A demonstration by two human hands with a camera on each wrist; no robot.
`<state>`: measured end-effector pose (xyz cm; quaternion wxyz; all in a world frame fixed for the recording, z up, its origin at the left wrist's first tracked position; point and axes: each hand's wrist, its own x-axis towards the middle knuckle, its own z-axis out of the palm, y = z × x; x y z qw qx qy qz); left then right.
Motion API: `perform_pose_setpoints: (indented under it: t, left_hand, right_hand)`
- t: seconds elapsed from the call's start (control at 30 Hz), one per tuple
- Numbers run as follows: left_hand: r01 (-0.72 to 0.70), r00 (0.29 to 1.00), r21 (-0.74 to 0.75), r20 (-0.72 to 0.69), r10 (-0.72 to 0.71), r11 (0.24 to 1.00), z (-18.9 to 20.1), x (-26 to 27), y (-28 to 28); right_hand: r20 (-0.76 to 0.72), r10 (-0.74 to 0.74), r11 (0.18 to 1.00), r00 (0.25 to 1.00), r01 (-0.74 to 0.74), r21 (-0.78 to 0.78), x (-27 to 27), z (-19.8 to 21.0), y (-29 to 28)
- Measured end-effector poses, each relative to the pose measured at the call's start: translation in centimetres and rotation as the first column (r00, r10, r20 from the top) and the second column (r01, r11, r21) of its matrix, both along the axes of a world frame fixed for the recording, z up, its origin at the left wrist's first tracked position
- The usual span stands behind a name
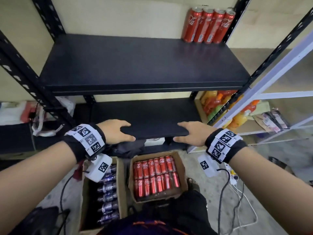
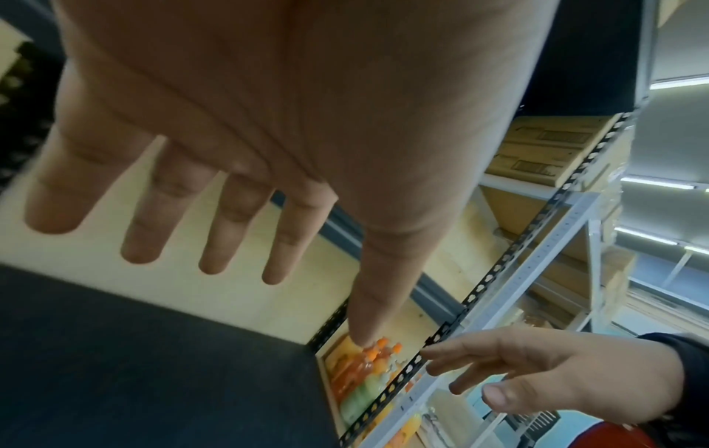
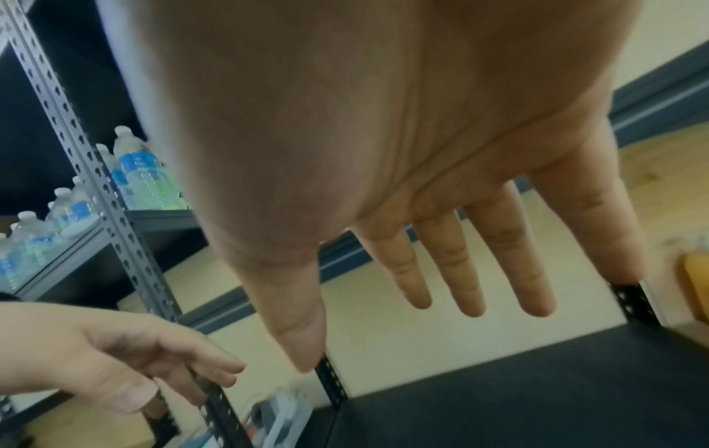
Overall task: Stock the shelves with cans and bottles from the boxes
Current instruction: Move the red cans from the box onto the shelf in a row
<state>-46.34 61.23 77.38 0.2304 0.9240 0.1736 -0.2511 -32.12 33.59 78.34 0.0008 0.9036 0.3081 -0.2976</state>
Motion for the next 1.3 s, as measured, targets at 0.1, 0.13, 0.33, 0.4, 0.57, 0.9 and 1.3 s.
perform_pose_setpoints:
  t: [0.1, 0.13, 0.33, 0.4, 0.57, 0.9, 1.3]
  left_hand:
    - [-0.033, 0.997, -0.013, -0.069, 0.032, 0.999, -2.5, -1.8, -1.5]
    - [-0.040, 0.996, -0.009, -0.080, 0.039, 0.999, -3.1, -2.3, -2.2]
    - [-0.109, 0.987, 0.038, -0.118, 0.112, 0.993, -7.3, -4.4, -6.6]
    - [-0.118, 0.981, 0.057, -0.146, 0.125, 0.991, -9.3, -4.8, -7.9]
    - [-0.188, 0.936, 0.014, -0.301, 0.183, 0.982, -15.1, -5.4, -11.4]
    - [-0.228, 0.760, -0.066, -0.636, 0.135, 0.971, -27.1, -7.4, -17.7]
    - [-0.174, 0.721, -0.109, -0.691, 0.051, 0.979, -38.1, -9.1, -21.7]
  right_hand:
    - [-0.048, 0.029, 0.999, 0.998, -0.029, -0.015, -0.7, -2.3, -1.4]
    - [-0.067, 0.043, 0.999, 0.997, -0.043, 0.001, -0.8, -3.1, -1.9]
    - [-0.205, 0.058, 0.996, 0.977, -0.070, -0.049, -0.5, -8.2, -5.3]
    - [-0.228, 0.075, 0.995, 0.971, -0.089, -0.052, -0.4, -10.1, -6.8]
    - [-0.347, 0.011, 0.988, 0.938, -0.064, -0.141, -0.1, -13.9, -10.7]
    - [-0.464, -0.076, 0.938, 0.883, -0.095, -0.333, -1.7, -24.2, -16.8]
    - [-0.556, -0.180, 0.920, 0.812, -0.061, -0.387, -5.1, -38.3, -19.3]
